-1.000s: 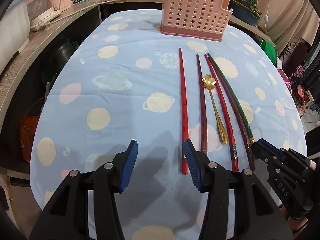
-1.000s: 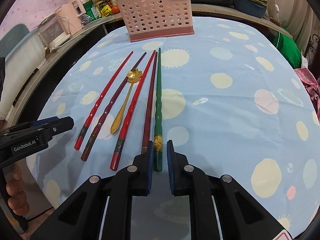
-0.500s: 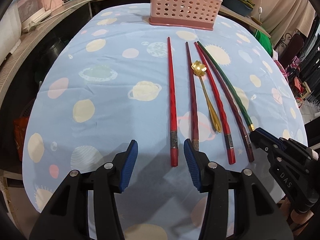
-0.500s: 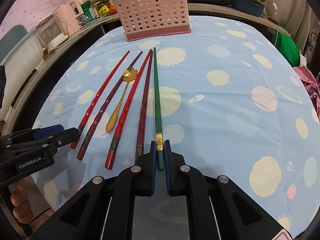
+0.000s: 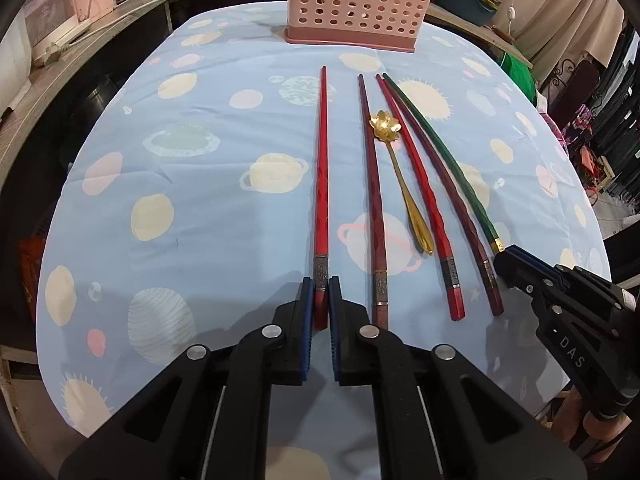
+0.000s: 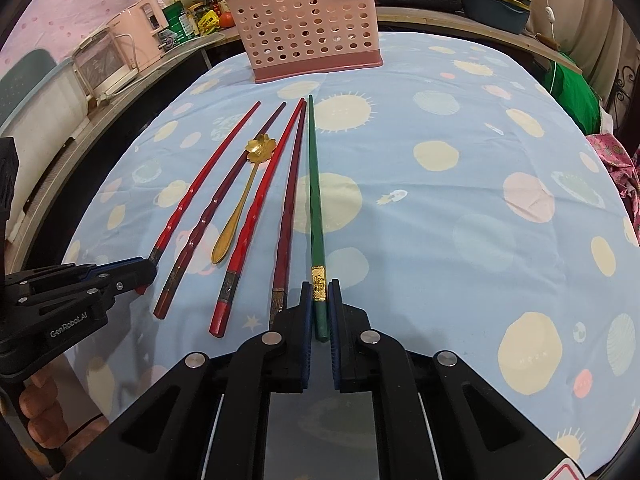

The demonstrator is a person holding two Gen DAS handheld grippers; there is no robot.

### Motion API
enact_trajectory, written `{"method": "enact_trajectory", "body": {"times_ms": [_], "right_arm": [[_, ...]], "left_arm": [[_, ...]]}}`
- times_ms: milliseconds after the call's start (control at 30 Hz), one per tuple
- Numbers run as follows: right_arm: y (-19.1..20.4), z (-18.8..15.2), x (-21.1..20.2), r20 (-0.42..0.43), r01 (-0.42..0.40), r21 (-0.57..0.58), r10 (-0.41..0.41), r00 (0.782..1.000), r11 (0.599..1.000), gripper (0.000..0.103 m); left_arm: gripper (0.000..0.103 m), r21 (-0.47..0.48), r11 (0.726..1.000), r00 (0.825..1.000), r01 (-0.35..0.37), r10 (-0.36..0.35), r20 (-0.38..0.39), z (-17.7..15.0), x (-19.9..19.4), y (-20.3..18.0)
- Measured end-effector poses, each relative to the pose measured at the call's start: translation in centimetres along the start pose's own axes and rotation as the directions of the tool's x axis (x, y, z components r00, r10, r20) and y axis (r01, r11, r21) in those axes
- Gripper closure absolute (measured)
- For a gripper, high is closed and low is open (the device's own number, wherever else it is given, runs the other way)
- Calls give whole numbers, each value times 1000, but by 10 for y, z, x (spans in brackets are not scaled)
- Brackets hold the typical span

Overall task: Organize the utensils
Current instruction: 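Grasp a red chopstick with the left gripper while the right gripper grasps and lifts a green chopstick, then lift and carry both chopsticks over the pink basket with both grippers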

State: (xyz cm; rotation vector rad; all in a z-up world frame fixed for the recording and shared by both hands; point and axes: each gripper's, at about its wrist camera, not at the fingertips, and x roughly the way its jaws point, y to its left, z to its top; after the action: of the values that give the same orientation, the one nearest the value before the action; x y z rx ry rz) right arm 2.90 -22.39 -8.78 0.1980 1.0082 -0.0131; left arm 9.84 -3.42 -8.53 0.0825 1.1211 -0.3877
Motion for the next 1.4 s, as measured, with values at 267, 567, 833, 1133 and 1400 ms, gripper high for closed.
{"method": "enact_trajectory", "body": {"times_ms": [267,567,833,1133,1400], "right_arm": [[-9,6,-23,51,1,23,-2,999,1000,96],[-16,36,-69,177,-13,46,5,984,999,96],[-26,72,-106,282,-53,83,28,959,995,96],[-32,108,-129,372,-70,88,33,928,994,96],[-31,131,-140,424,-65,70,30,905,995,96]], "left_arm": [[96,-13,1000,999,9,-8,40,7,-18,0],[96,-31,999,991,37,-33,130,29,-59,2],[96,-63,996,972,57,-41,232,64,-98,9],[96,-70,996,944,58,-31,330,104,-129,8],[96,-67,995,916,71,-38,399,137,-149,7]]}}
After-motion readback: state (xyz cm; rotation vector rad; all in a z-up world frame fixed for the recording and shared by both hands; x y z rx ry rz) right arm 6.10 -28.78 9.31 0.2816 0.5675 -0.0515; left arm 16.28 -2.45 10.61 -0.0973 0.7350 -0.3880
